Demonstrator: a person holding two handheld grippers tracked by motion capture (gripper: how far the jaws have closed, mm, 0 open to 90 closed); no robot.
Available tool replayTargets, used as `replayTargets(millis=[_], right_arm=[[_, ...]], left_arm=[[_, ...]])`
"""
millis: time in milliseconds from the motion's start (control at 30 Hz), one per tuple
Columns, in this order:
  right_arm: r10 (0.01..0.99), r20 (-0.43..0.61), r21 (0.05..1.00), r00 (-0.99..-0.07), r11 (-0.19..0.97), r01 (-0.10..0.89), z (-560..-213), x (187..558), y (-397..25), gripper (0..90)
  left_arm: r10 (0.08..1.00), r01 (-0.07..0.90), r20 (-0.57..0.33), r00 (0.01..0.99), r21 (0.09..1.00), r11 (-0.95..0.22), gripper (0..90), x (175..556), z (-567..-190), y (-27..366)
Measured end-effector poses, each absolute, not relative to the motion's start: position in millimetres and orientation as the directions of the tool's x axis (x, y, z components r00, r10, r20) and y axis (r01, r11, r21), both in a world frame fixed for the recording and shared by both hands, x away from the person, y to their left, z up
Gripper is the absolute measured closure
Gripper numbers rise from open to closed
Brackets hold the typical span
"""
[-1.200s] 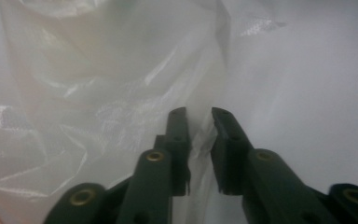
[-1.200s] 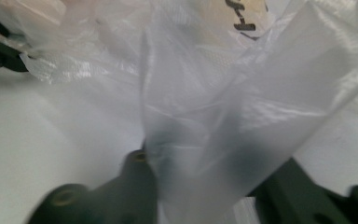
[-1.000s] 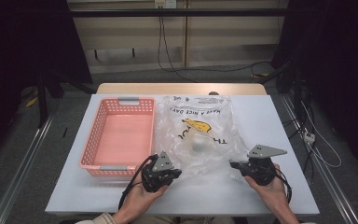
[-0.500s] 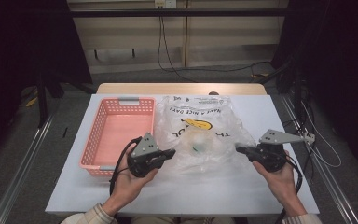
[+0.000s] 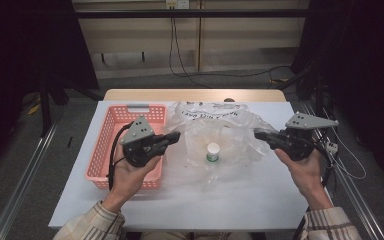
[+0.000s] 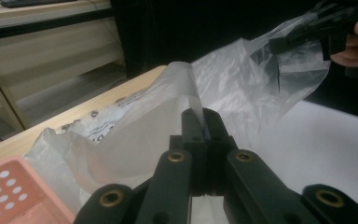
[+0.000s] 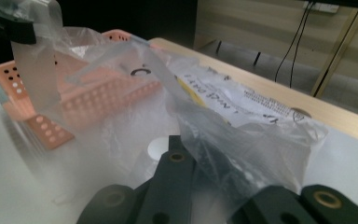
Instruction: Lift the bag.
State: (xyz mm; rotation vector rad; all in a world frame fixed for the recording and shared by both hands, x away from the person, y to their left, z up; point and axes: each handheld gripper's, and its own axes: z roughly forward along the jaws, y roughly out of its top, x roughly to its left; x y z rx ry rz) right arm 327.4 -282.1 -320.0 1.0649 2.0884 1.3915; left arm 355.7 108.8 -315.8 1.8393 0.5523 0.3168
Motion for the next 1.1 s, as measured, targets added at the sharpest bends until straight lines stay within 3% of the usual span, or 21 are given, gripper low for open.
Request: replayTargets(millis=[167, 1100], right_arm=[[0.78, 0.067, 0.922, -0.622, 0.19, 0.337, -302, 339, -284, 90.0], [0.806, 0.033, 0.966, -0.591, 0.126, 0.225, -197, 393, -298, 90.0]], left_arm=[[0.526, 0.176, -0.007, 0.85, 0.946, -0.272, 90.0, 363, -303, 105], [0.58, 0.041, 0.027, 0.814, 0.994, -0.104, 90.0, 401, -199, 117]])
